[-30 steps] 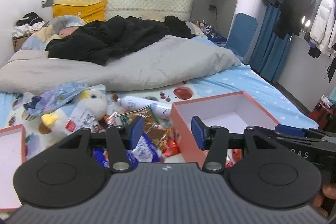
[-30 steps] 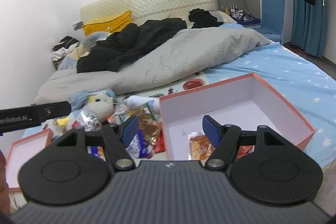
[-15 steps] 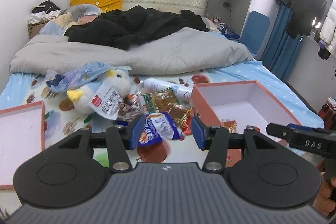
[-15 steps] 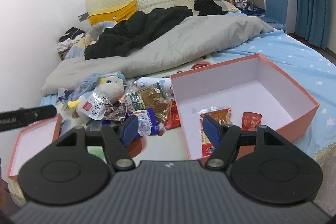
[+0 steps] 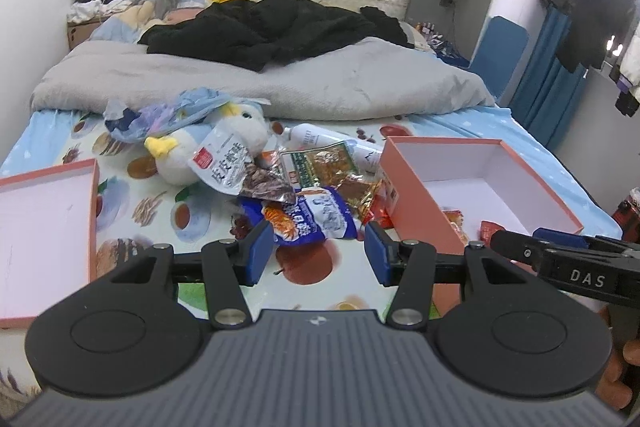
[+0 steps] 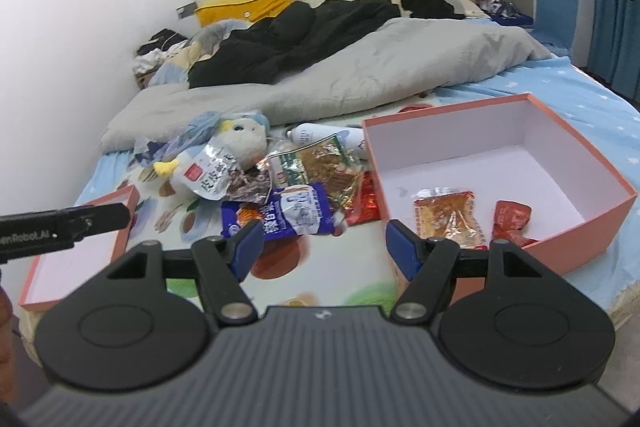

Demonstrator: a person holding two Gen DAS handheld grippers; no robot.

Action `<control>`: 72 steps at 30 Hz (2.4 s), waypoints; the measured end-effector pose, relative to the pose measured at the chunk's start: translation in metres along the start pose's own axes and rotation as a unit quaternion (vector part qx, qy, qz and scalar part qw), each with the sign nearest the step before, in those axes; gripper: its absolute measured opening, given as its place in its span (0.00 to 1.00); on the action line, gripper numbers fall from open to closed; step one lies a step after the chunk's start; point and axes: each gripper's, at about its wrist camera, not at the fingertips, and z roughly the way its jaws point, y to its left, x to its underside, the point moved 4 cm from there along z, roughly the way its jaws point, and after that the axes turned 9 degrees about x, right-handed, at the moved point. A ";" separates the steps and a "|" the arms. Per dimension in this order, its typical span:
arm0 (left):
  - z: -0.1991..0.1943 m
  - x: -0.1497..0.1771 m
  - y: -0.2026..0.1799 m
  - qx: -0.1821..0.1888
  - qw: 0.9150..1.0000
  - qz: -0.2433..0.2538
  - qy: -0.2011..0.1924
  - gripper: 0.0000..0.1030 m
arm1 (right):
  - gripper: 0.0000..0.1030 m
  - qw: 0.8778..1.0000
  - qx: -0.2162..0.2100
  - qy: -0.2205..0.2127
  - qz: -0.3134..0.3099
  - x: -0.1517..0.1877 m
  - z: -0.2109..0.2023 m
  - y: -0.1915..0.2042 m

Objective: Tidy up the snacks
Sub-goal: 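Move both open grippers back toward the snack pile, then grasp the blue chip bag with the right gripper while the left grasps the Shrimp flavor bag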

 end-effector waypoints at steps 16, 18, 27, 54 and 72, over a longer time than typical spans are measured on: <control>0.116 -0.033 0.089 -0.027 0.996 -0.076 0.030 0.57 | 0.68 0.999 -0.031 -0.010 -0.031 -0.029 0.086 0.042; 0.139 -0.042 0.108 -0.028 0.996 -0.081 0.036 0.57 | 0.68 0.998 -0.040 -0.002 -0.040 -0.037 0.112 0.054; 0.205 -0.060 0.168 -0.034 0.979 -0.160 0.120 0.64 | 0.68 0.987 -0.068 0.129 -0.072 -0.053 0.194 0.090; 0.314 -0.026 0.223 0.081 0.948 -0.296 0.082 0.70 | 0.86 0.963 -0.034 0.247 -0.104 0.004 0.322 0.091; 0.311 -0.026 0.221 0.079 0.957 -0.269 0.078 0.12 | 0.54 0.963 -0.014 0.231 -0.137 0.013 0.305 0.107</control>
